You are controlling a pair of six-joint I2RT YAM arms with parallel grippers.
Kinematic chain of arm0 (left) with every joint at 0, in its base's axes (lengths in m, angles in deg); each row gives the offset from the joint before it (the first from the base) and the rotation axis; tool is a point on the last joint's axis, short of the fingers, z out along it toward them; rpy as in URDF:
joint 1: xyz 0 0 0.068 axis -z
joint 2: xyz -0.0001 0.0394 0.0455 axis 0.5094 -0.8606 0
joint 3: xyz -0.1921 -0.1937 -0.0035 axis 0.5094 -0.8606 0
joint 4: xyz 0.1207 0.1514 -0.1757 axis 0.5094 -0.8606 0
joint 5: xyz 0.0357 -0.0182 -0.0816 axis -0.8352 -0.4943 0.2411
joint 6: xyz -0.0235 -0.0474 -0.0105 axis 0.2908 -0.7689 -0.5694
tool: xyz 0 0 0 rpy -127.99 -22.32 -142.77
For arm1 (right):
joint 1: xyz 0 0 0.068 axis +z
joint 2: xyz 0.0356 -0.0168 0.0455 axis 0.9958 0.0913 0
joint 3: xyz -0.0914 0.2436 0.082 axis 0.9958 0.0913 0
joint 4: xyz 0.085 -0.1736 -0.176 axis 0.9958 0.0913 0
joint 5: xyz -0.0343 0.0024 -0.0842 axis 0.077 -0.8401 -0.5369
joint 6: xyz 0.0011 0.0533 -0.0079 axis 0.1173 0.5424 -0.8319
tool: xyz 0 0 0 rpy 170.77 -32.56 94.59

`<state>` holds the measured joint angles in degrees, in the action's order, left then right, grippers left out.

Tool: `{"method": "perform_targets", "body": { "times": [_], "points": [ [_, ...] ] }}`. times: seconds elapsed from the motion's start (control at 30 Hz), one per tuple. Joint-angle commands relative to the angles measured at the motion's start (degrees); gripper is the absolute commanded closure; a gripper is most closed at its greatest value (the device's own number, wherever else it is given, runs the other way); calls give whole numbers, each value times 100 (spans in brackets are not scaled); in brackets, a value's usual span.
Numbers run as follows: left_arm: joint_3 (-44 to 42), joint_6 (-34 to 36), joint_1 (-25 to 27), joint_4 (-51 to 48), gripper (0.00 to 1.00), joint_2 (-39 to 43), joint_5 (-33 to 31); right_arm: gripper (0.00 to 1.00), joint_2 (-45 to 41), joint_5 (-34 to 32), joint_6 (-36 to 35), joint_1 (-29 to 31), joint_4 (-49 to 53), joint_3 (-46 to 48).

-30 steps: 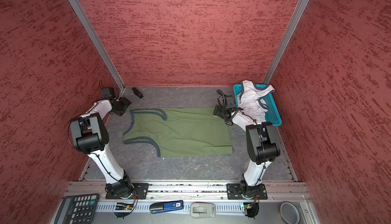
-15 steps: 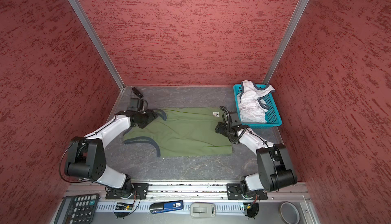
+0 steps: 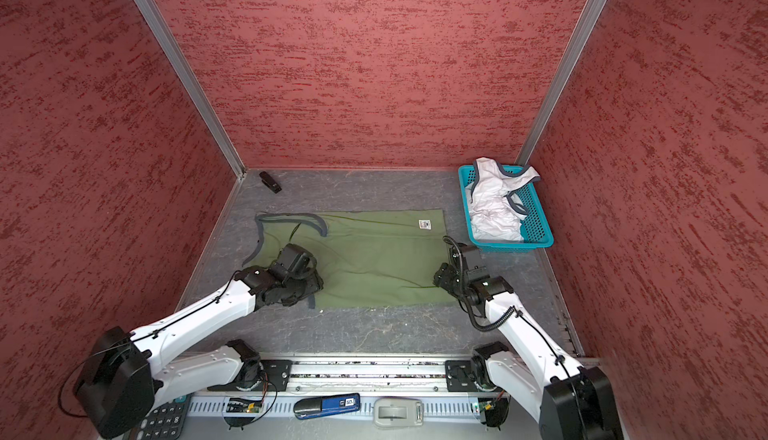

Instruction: Fold and stack the tank tops

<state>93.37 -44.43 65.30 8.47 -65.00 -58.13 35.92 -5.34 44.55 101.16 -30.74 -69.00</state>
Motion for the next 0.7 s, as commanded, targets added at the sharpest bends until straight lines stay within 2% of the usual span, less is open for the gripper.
{"method": "perform_targets", "body": {
  "times": [0.0,0.13,0.3,0.5,0.67],
  "points": [
    [-292,-433,104,175,40,53,-175,26,-320,-422,974,43,456,260],
    [-818,-458,171,995,43,443,-79,31,-673,-380,1426,48,271,614],
    [-888,-492,164,984,46,386,-13,34,-738,-504,1383,51,232,759],
    [-999,-729,249,1014,51,100,123,43,-491,-497,1354,52,25,893],
    [-1005,-848,294,1022,59,-18,117,55,-471,-502,1366,56,-40,938]
  ]
}}
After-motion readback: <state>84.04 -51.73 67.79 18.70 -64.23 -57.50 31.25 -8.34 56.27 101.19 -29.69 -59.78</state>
